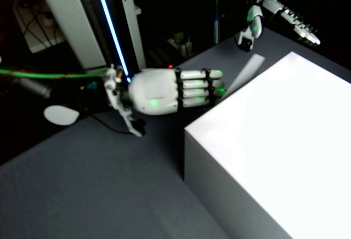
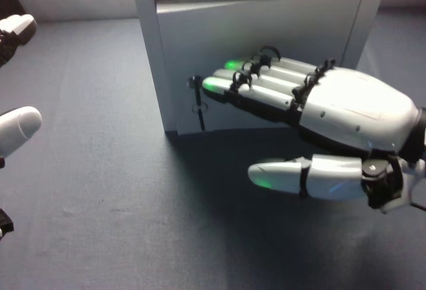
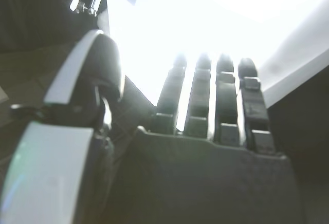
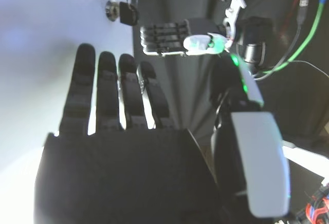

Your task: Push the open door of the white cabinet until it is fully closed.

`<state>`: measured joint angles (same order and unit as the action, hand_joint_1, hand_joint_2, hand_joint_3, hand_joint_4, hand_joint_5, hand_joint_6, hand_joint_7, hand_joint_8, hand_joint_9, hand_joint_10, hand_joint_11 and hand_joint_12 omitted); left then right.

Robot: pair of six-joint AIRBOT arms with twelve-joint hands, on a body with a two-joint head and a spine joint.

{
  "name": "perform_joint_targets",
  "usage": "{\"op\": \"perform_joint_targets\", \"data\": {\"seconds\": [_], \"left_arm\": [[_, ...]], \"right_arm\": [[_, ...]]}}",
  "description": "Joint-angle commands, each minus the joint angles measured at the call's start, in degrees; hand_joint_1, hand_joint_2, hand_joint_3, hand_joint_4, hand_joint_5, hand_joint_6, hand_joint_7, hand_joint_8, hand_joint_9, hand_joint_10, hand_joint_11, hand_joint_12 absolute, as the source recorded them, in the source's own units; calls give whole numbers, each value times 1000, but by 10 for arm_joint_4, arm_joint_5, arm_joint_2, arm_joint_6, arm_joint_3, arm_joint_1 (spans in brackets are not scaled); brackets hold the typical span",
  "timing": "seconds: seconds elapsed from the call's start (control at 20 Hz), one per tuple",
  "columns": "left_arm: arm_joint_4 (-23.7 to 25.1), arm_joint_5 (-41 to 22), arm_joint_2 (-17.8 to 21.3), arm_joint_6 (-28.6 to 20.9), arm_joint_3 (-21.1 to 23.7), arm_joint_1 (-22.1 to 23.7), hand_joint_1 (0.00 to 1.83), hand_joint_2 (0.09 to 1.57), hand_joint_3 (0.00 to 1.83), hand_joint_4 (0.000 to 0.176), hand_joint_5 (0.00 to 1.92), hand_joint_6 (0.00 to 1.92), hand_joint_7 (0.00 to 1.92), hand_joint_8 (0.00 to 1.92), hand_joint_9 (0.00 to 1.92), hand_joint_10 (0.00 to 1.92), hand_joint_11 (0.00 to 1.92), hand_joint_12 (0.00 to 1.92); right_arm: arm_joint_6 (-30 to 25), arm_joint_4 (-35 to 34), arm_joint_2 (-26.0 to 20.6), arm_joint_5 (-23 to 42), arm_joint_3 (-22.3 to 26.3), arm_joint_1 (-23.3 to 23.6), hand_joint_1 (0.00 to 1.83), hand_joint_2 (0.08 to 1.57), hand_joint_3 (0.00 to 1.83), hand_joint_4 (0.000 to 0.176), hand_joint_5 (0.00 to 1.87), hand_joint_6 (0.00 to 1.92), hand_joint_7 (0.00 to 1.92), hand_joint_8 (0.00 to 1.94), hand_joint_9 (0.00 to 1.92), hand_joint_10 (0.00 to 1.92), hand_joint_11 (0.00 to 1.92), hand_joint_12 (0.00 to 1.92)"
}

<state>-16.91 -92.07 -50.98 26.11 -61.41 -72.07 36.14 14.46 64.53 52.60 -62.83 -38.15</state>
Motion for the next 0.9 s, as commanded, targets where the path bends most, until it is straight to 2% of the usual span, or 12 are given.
{"op": "perform_joint_targets", "data": {"seconds": [0.0, 0.1, 0.15, 0.2, 0.25, 0.5, 0.55, 0.65, 0.7, 0.75, 0.85], "left_arm": [[-10, -71, -1, -2, -2, 2, 216, 1453, 1, 0, 16, 6, 0, 0, 0, 0, 0, 0], [-10, -71, -1, -2, -2, 2, 210, 1447, 0, 0, 20, 7, 0, 0, 0, 0, 0, 0], [-10, -71, -1, -2, -2, 2, 180, 1443, 0, 0, 17, 4, 0, 0, 0, 0, 0, 0], [-10, -71, -1, -2, -2, 2, 173, 1441, 0, 0, 19, 5, 0, 0, 0, 0, 0, 0], [-10, -71, -1, -2, -2, 2, 167, 1434, 0, 0, 16, 3, 0, 0, 0, 0, 0, 0], [-10, -72, -1, -3, -2, 1, 182, 1437, 0, 0, 19, 3, 0, 0, 0, 0, 0, 0], [-10, -72, -1, -3, -2, 1, 211, 1441, 0, 0, 26, 4, 0, 0, 0, 0, 0, 0], [-10, -72, 0, -3, -1, 1, 184, 1439, 0, 0, 16, 2, 0, 0, 0, 0, 0, 0], [-10, -72, 0, -4, -1, 1, 174, 1436, 0, 0, 10, 0, 0, 0, 0, 0, 0, 0], [-11, -72, 0, -4, -1, 1, 171, 1435, 0, 0, 4, 0, 0, 0, 0, 0, 0, 0], [-11, -72, 0, -4, 0, 1, 185, 1437, 0, 0, 18, 5, 0, 0, 0, 0, 0, 0]], "right_arm": [[0, -11, 4, 51, -5, 10, 171, 1332, 0, 0, 42, 1, 32, 1, 22, 2, 0, 417], [13, -22, 9, 39, -10, 15, 117, 1317, 0, 0, 1, 0, 0, 0, 0, 0, 0, 624], [27, -33, 10, 31, -12, 17, 130, 1291, 0, 0, 0, 0, 0, 0, 0, 0, 0, 541], [40, -46, 10, 24, -14, 19, 182, 1270, 0, 0, 0, 0, 0, 0, 0, 0, 0, 119], [45, -52, 10, 22, -16, 20, 236, 1256, 0, 0, 0, 0, 0, 0, 0, 0, 0, 23], [52, -61, 3, 18, -15, 23, 216, 1241, 0, 0, 0, 0, 0, 0, 0, 0, 18, 8], [52, -55, -1, 20, -10, 23, 150, 1238, 0, 0, 0, 0, 0, 0, 0, 0, 64, 32], [42, -36, -10, 31, 4, 23, 62, 1286, 14, 0, 0, 0, 0, 0, 0, 0, 7, 11], [28, -24, -13, 37, 8, 23, 32, 1318, 0, 0, 0, 0, 0, 0, 0, 0, 1, 117], [12, -10, -16, 45, 12, 23, 7, 1302, 6, 0, 0, 0, 0, 0, 12, 8, 0, 381], [0, 8, -27, 57, 24, 23, 197, 1254, 0, 0, 0, 0, 6, 1, 57, 18, 0, 499]]}}
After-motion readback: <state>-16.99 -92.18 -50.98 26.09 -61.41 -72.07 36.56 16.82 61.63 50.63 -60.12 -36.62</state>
